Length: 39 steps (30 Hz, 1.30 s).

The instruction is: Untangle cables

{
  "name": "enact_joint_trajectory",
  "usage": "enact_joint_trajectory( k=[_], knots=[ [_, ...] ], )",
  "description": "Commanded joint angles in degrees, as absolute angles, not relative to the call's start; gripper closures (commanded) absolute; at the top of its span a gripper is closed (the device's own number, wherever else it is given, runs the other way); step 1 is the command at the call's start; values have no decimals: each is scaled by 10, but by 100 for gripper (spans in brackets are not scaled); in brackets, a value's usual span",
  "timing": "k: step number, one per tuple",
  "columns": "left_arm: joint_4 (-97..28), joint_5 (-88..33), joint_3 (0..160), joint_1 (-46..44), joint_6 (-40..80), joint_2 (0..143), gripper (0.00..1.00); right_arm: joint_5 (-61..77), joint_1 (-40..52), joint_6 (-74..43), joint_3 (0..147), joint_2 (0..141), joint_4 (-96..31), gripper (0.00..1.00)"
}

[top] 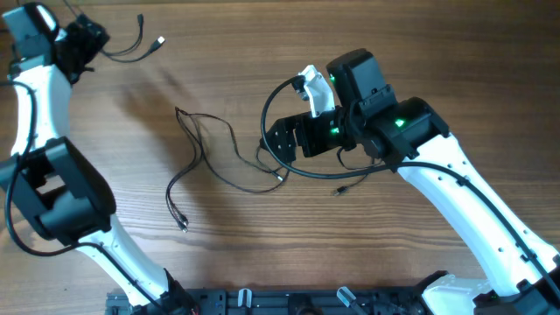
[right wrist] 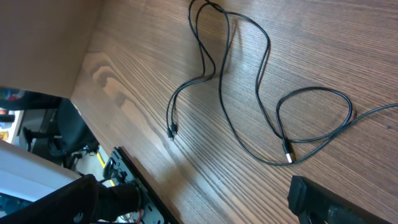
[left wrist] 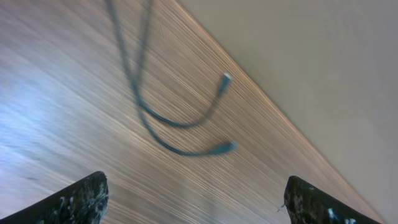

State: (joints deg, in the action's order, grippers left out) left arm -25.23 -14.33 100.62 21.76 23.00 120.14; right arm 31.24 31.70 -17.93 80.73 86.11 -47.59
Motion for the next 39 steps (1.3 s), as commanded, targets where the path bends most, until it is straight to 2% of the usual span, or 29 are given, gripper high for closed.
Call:
enact_joint_trajectory(
  k=[1,4,8,10,13,16,19,26,27,28,30,36,37,39],
  knots=[
    [-262,-154,1008,178,229,1211,12,304,318,-182,809,869,-476,0],
    [-342,-162,1008,148,230,1206,11,278,318,-185,809,869,-483,0],
    [-451,-241,1009,148,236,1166,13,238,318,-223,809,869,-508,0],
    [-549,-240,1009,146,240,1108,13,238,318,-227,809,869,-509,0],
    [-661,-195,1008,109,240,1032,14,238,318,-254,809,869,-506,0],
    [-723,-101,1003,49,249,1037,12,240,318,-279,809,869,-503,0],
    [-714,-93,956,11,249,1058,6,240,318,-335,809,869,-524,0],
    [-602,-93,900,11,249,1098,10,240,319,-334,809,869,-540,0],
    [-596,-93,900,11,249,1104,12,240,319,-334,809,869,-539,0],
    [-592,-93,899,11,249,1111,21,240,319,-334,809,869,-538,0],
    [-587,-93,900,11,249,1117,30,240,319,-334,809,869,-536,0],
    [-585,-93,899,11,249,1134,40,240,319,-330,809,869,-536,0],
    [-579,-93,899,11,248,1134,44,240,319,-330,809,869,-537,0],
    [-565,-93,899,11,249,1134,65,240,319,-330,809,869,-537,0]
  ],
)
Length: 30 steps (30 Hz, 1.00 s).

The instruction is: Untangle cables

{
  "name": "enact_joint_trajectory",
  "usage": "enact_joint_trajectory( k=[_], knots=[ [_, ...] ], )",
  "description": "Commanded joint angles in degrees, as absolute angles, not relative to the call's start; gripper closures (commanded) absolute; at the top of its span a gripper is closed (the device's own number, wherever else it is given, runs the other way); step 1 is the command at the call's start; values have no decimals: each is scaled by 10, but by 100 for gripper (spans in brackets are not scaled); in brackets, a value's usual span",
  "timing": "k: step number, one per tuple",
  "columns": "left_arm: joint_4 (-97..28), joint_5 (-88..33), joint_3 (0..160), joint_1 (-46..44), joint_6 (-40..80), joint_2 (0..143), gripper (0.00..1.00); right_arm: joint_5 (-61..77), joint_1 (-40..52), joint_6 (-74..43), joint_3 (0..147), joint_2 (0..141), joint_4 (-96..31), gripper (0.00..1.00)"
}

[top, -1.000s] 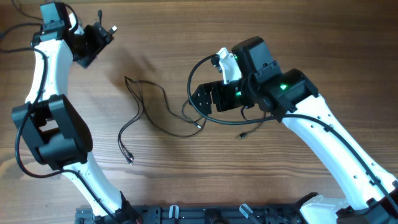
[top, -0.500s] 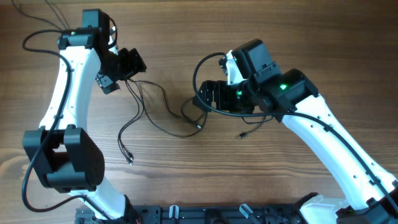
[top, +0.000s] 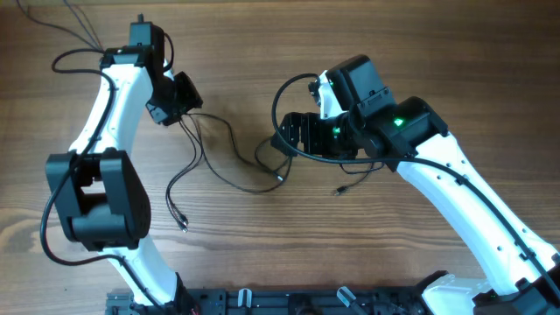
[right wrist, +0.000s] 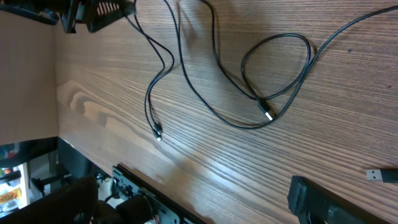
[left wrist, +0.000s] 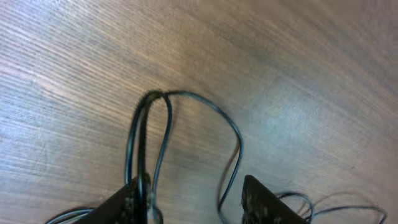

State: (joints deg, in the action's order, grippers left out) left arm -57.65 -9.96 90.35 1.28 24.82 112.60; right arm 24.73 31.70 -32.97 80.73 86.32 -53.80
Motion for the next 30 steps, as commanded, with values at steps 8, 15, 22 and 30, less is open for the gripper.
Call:
enact_joint_trajectory(
  k=[8,15,22,30],
  knots=[
    [-554,-399,913,8,229,1039,96,237,320,-330,809,869,-538,0],
    [-518,-425,920,-11,366,830,96,224,320,-330,809,869,-536,1],
    [-425,-537,920,-12,458,724,96,225,320,-330,809,869,-520,0],
    [-215,-694,920,-32,602,708,96,239,320,-330,809,869,-486,0]
  ],
)
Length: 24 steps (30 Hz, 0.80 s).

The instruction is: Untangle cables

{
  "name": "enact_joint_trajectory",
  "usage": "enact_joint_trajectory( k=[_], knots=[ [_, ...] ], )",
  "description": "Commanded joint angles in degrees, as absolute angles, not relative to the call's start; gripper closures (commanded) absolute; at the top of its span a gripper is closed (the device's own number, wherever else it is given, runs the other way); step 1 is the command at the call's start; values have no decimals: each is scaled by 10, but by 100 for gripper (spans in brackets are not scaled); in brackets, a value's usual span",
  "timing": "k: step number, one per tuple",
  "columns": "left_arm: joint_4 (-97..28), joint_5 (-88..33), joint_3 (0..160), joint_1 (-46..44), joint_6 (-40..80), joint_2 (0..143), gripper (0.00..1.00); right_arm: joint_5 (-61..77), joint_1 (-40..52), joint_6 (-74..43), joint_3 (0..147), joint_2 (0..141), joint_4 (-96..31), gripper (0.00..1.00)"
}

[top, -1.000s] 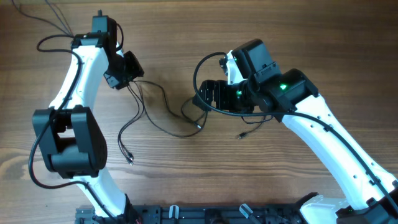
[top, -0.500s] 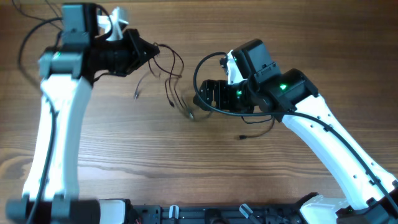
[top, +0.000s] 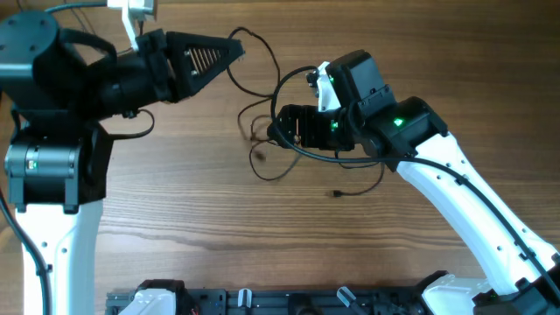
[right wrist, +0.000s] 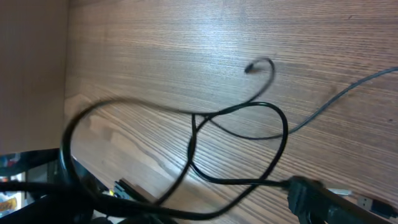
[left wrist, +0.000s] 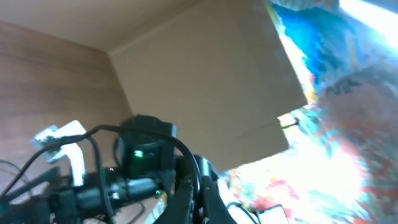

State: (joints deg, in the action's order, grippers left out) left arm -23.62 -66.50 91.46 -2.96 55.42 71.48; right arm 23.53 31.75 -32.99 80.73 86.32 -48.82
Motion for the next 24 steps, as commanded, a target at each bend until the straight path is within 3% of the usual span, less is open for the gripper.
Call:
enact_joint_trajectory(
  k=[1,5,6,9,10,15,17,19,21,24],
  knots=[
    [-203,-694,920,-32,613,708,96,237,320,-330,809,869,-486,0],
    [-16,-696,920,-31,760,707,96,175,320,-330,809,869,-497,0],
    [121,-694,920,-31,843,707,96,132,320,-331,809,869,-509,17],
    [343,-645,920,-31,971,706,96,33,320,-332,809,872,-539,22],
    [366,-629,920,-29,985,706,96,19,320,-332,809,876,-547,21],
    [217,-566,920,30,1009,703,96,15,320,-335,809,906,-569,21],
    [199,-560,920,48,1134,703,96,15,320,-336,809,910,-569,20],
    [257,-519,920,48,1227,703,96,15,320,-336,809,914,-566,15],
    [317,-448,920,49,1232,703,96,15,320,-336,809,920,-565,14],
    [276,-469,920,57,1157,705,96,115,320,-311,809,924,-545,6]
  ],
)
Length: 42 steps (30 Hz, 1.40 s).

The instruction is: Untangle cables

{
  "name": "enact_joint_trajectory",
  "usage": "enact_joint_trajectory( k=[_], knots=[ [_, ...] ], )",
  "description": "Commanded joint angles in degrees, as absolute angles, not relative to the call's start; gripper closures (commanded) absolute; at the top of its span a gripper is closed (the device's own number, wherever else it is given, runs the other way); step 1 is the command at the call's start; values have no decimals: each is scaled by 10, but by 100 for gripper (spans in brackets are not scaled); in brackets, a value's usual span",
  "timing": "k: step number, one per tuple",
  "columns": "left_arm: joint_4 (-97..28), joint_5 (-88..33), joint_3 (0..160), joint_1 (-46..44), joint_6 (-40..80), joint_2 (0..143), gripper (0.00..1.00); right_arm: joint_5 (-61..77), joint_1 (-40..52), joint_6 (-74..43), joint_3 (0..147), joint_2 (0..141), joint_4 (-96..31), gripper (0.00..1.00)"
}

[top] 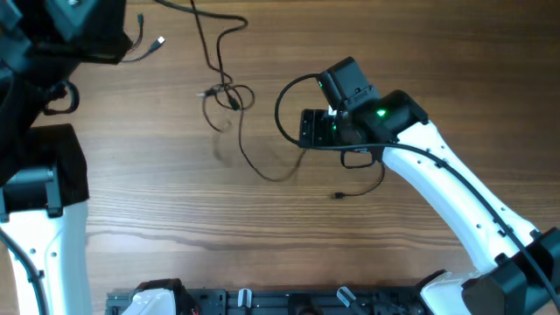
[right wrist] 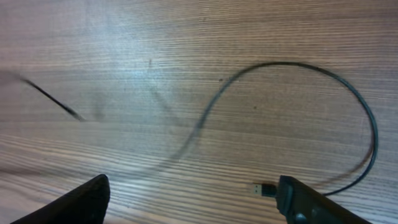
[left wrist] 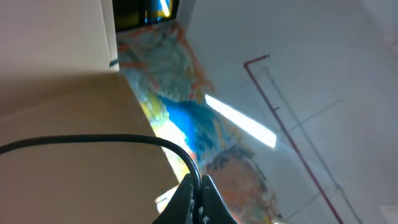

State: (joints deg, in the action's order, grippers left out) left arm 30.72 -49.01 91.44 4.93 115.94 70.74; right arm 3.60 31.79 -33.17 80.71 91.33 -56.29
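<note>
A thin black cable (top: 216,54) hangs from beyond the top edge of the overhead view down to a small knot (top: 224,94). Its tail (top: 262,175) trails over the table toward my right gripper (top: 308,129). High up and facing the ceiling, my left gripper (left wrist: 196,186) is shut on this cable (left wrist: 93,140); only its arm (top: 79,31) shows from overhead. My right gripper (right wrist: 193,184) is open, low over the wood, holding nothing. A second cable (right wrist: 348,99) curls ahead of it, with its USB plug (right wrist: 263,188) near the right finger (right wrist: 311,202).
A separated cable with a silver plug (top: 159,41) lies at the far left corner. Another small plug (top: 337,194) rests on the wooden table (top: 219,236) below the right arm. A dark rail (top: 262,302) runs along the front edge.
My left gripper has moved up and left with the cable, out of the overhead view. The cable's loops left the right gripper's front; the knot now hangs further left. The right gripper stays open.
My left gripper was open at the far left corner beside a separate cable. Then it was down around the bend of the thin cable mid-table. Then it held that cable raised near the right gripper, and now higher still, the cable dangling with a knot.
</note>
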Motion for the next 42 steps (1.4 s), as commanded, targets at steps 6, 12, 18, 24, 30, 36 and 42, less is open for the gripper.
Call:
enact_joint_trajectory(
  k=[6,12,18,24,30,36,42],
  knots=[
    [126,-472,920,50,1174,705,96,433,320,-121,809,924,-397,0],
    [126,-482,920,50,1250,704,96,336,320,-214,809,925,-331,0],
    [126,-490,920,50,1250,696,96,296,321,-219,809,952,-269,3],
    [126,-506,920,50,1250,693,96,304,321,-279,809,1017,-153,28],
    [126,-508,920,50,1250,693,96,304,321,-295,809,1019,-108,28],
    [126,-508,920,50,1250,693,96,284,325,-285,809,1019,-130,52],
    [126,-508,920,50,1250,693,96,284,328,-285,809,1019,-138,55]
  ],
)
